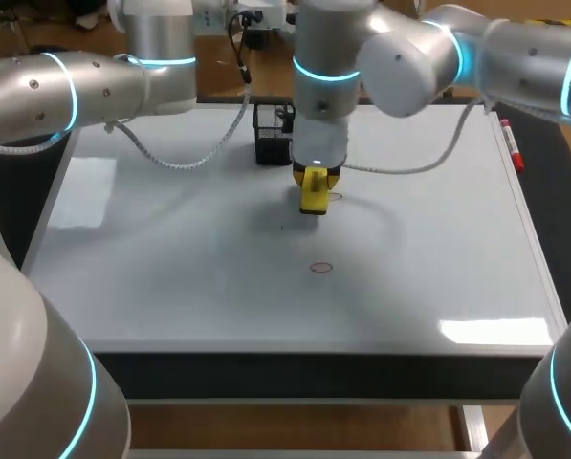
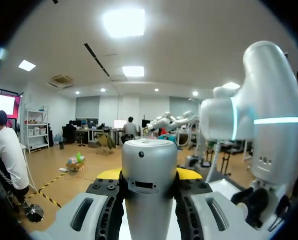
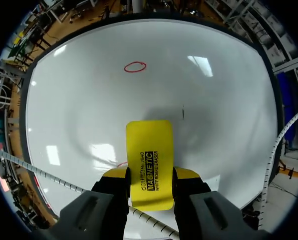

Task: Pick up the inspection probe, press it on each red-marked spot on the whiteboard one by one, put down the probe, pick up the eraser, and wipe off all the red marks.

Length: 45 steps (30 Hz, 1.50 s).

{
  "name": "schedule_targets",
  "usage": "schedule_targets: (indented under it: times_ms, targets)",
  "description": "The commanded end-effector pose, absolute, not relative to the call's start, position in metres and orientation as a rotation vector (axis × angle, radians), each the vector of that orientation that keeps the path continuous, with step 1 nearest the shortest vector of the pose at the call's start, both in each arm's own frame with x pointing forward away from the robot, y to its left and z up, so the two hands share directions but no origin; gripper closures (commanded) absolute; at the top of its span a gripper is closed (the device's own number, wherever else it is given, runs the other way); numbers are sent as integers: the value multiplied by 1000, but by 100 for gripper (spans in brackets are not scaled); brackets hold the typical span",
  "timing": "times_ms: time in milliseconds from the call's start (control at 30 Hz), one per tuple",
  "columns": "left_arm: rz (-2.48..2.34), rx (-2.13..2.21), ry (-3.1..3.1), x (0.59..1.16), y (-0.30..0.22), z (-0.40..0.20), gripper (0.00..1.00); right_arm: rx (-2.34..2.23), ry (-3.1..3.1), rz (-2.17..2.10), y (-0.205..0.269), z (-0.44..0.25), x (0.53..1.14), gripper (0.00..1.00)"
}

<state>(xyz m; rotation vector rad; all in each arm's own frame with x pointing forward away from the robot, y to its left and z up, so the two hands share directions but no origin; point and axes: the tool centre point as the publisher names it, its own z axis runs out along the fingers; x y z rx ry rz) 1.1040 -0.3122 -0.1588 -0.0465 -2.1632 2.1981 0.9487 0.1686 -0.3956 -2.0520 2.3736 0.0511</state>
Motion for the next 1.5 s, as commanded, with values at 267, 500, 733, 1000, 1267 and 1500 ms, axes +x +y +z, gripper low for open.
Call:
schedule_targets:
  times_ms: [267, 500, 733, 1000, 1267, 1500]
  targets:
    - [2195, -48, -2163, 1105, -312, -157, 100, -2104, 2411, 3, 169, -411, 956, 100]
    - [2195, -48, -2163, 1105, -312, -157, 100, -2081, 2429, 42, 164, -420, 956, 100]
    - [2195, -48, -2163, 1105, -312, -157, 100, -2053, 2456, 75, 157, -425, 955, 100]
    - [2195, -48, -2163, 1105, -312, -157, 100, -1996, 2508, 92, 141, -428, 955, 100]
    - [2195, -48, -2163, 1105, -312, -157, 100, -1917, 2567, 97, 119, -426, 951, 100]
    - [2195, -48, -2163, 1105, -312, -157, 100, -1853, 2614, 87, 99, -423, 948, 100]
